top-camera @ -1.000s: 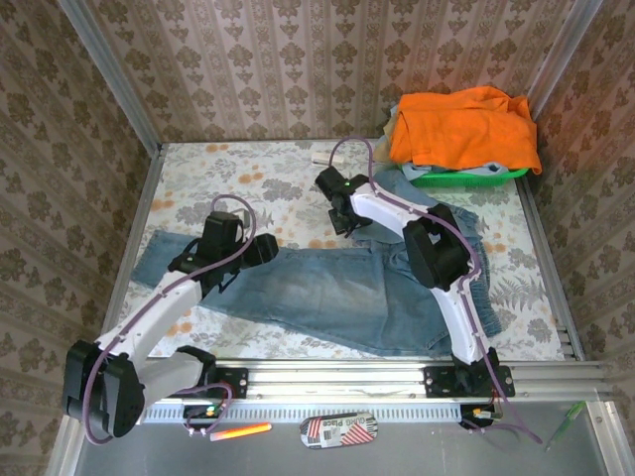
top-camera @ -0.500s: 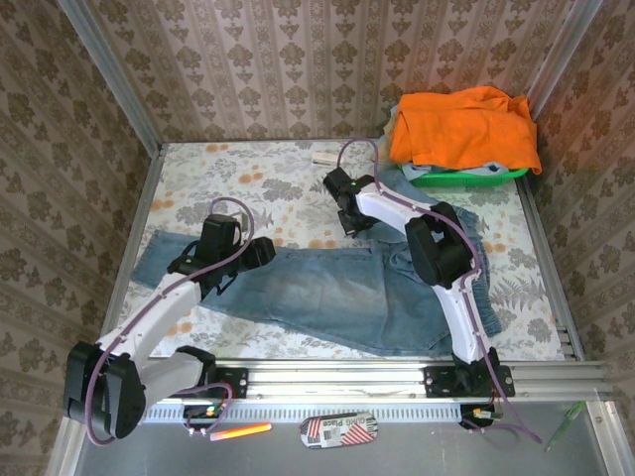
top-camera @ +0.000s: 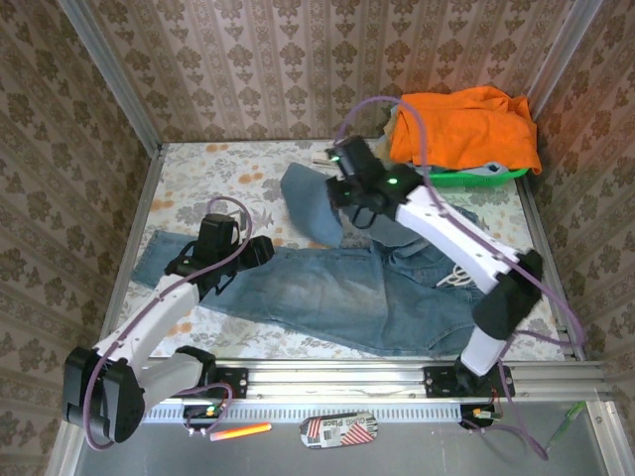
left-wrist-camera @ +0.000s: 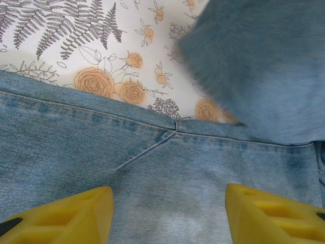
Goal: Fold and stack the trousers
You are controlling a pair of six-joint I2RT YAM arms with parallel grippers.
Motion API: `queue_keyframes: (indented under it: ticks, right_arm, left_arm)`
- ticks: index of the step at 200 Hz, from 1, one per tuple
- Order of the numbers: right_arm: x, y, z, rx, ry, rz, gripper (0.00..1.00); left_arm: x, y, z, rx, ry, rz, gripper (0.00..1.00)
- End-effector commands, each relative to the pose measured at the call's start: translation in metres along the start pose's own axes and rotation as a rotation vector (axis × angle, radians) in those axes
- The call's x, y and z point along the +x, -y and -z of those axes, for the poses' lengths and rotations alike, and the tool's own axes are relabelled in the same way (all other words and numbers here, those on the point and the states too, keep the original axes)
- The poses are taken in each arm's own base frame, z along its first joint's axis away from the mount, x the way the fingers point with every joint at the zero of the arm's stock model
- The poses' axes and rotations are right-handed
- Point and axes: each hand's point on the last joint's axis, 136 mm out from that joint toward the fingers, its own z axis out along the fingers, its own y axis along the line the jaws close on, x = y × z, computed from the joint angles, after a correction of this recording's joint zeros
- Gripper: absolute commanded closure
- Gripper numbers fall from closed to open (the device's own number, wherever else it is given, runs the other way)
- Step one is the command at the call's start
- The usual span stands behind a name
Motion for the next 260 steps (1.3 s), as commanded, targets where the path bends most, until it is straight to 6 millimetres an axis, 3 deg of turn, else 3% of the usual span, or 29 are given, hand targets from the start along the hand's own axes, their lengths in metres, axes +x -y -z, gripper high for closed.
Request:
queue_keyframes:
  ticks: [1,30,46,80,103,115,137,156,183,198,237,260]
  right_arm:
    - [0.035,0.052,-0.016,0.018,-0.063,-0.169,1.0]
    - [0.115,0.121,-0.061,0.153,-0.218,-0.294,1.0]
    - [0.148,0.135,-0.082,0.187,-0.317,-0.316,1.0]
    - [0.145,0.13,-0.106,0.161,-0.317,-0.323,1.0]
    - [0.144,0.128,-0.113,0.158,-0.332,-0.314,1.0]
    - [0.146,0.13,-0.113,0.163,-0.339,-0.314,0.83]
    - [0.143,0.13,-0.104,0.168,-0.333,-0.306,0.65]
    - [0.141,0.141,-0.08,0.223,-0.318,-0.3,0.54]
    - [0.131,0.16,-0.044,0.261,-0.25,-0.347,0.51]
    - [0.131,0.165,-0.029,0.262,-0.229,-0.367,0.51]
    - [0.142,0.169,-0.005,0.254,-0.212,-0.396,0.49]
    - [0.149,0.171,0.007,0.248,-0.199,-0.416,0.49]
  left_arm:
    - [-0.015,0.006,0.01,0.005,0.042,-0.023,0.4]
    - [-0.015,0.005,0.006,0.004,0.041,-0.018,0.4]
    - [-0.016,0.005,0.002,0.0,0.031,-0.013,0.4]
    - [0.0,0.026,-0.01,0.065,-0.032,-0.039,0.32]
    - [0.042,0.065,-0.019,0.131,-0.115,-0.222,0.13]
    - [0.067,0.079,-0.023,0.136,-0.158,-0.323,0.07]
    - [0.108,0.087,-0.028,0.044,-0.253,-0.55,0.06]
    - [0.128,0.102,-0.034,-0.02,-0.29,-0.722,0.12]
    - [0.15,0.129,-0.051,-0.085,-0.315,-0.982,0.29]
    - [0.164,0.145,-0.063,-0.055,-0.323,-1.063,0.45]
    - [0.172,0.138,-0.088,-0.124,-0.357,-1.162,0.46]
    - [0.189,0.132,-0.099,-0.105,-0.409,-1.156,0.47]
